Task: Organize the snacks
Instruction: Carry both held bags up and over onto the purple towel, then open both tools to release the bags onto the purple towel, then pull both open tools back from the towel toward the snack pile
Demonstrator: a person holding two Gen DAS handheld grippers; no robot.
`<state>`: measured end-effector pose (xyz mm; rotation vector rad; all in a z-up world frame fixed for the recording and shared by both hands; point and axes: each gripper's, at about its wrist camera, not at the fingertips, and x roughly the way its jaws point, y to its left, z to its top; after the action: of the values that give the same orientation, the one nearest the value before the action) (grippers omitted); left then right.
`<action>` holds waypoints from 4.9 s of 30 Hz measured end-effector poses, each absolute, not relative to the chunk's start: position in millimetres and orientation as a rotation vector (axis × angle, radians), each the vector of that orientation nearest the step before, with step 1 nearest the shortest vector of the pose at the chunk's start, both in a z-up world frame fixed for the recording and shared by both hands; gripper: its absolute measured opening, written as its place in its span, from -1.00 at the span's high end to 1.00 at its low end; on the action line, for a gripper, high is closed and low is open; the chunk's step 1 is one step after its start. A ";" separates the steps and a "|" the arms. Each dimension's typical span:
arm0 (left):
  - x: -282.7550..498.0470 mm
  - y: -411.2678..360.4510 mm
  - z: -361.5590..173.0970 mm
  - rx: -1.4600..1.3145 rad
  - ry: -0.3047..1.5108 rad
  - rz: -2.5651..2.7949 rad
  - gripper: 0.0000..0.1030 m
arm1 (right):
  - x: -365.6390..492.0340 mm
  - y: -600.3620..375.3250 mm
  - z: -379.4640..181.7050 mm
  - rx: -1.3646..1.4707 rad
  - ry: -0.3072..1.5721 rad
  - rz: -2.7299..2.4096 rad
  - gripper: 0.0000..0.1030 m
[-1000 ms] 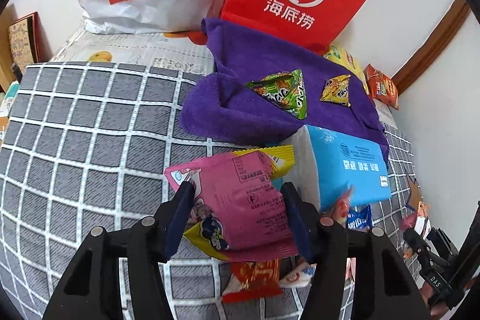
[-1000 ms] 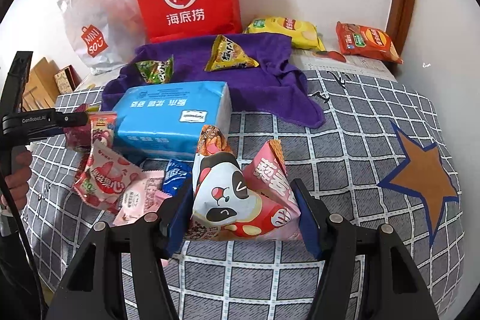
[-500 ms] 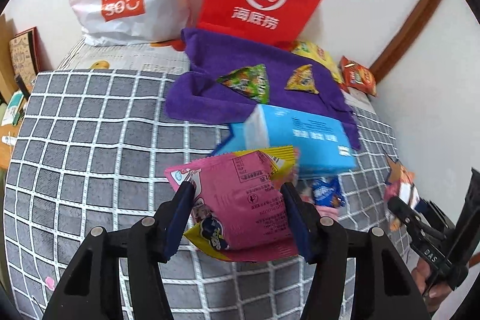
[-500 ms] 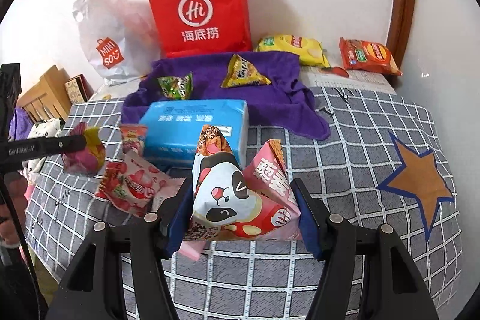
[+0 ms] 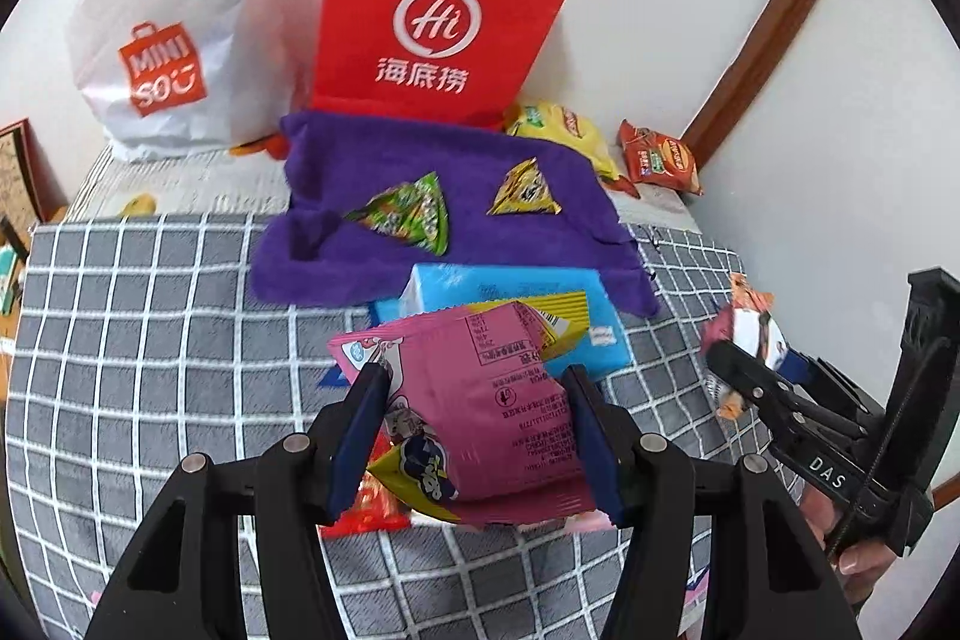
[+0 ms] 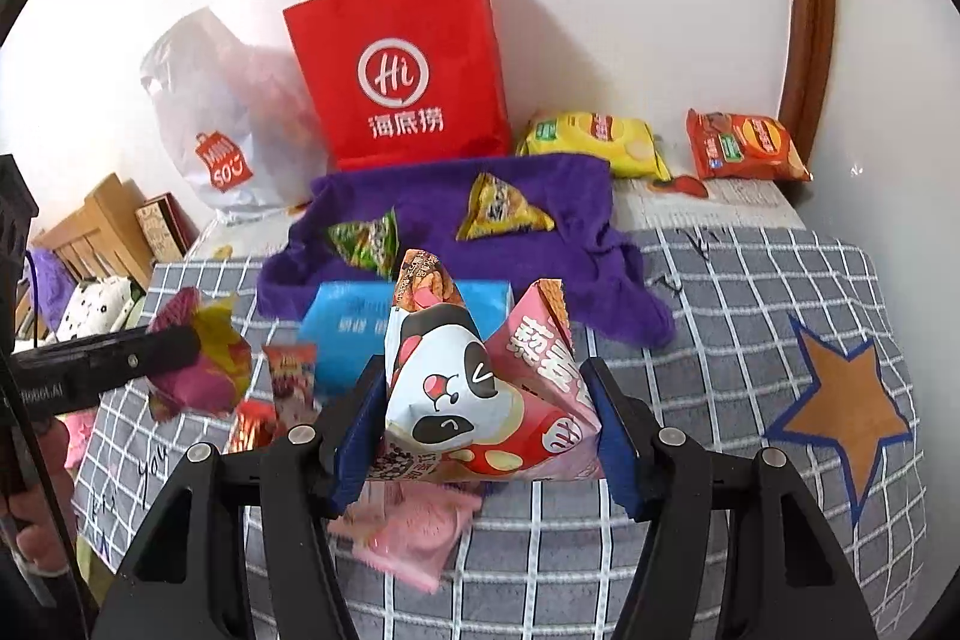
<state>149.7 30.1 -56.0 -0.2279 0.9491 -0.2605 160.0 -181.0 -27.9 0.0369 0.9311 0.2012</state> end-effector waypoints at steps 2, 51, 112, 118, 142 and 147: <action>157.3 27.1 -52.8 -0.223 0.945 -0.263 -0.12 | 171.2 -178.4 -26.0 0.027 0.933 0.202 -0.22; 359.9 90.7 -88.9 -0.296 0.973 -0.152 -0.12 | 375.5 -156.2 -67.4 -0.028 1.007 0.249 -0.22; 380.4 58.6 -130.9 -0.276 1.137 -0.195 -0.12 | 382.4 -124.0 -120.6 -0.119 1.231 0.304 -0.49; 377.8 59.6 -126.0 -0.266 1.129 -0.217 -0.16 | 377.0 -135.3 -97.8 -0.075 1.167 0.294 -0.50; 361.4 55.1 -91.9 -0.235 0.986 -0.215 -0.49 | 372.7 -134.3 -77.8 -0.039 1.044 0.257 -0.50; 355.0 56.9 -82.9 -0.221 0.954 -0.218 -0.49 | 370.3 -142.9 -77.1 0.054 1.061 0.223 -0.50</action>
<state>355.0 56.9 -82.9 -0.2206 0.9540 -0.2176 370.3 -142.9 -77.1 0.0540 1.0609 0.2233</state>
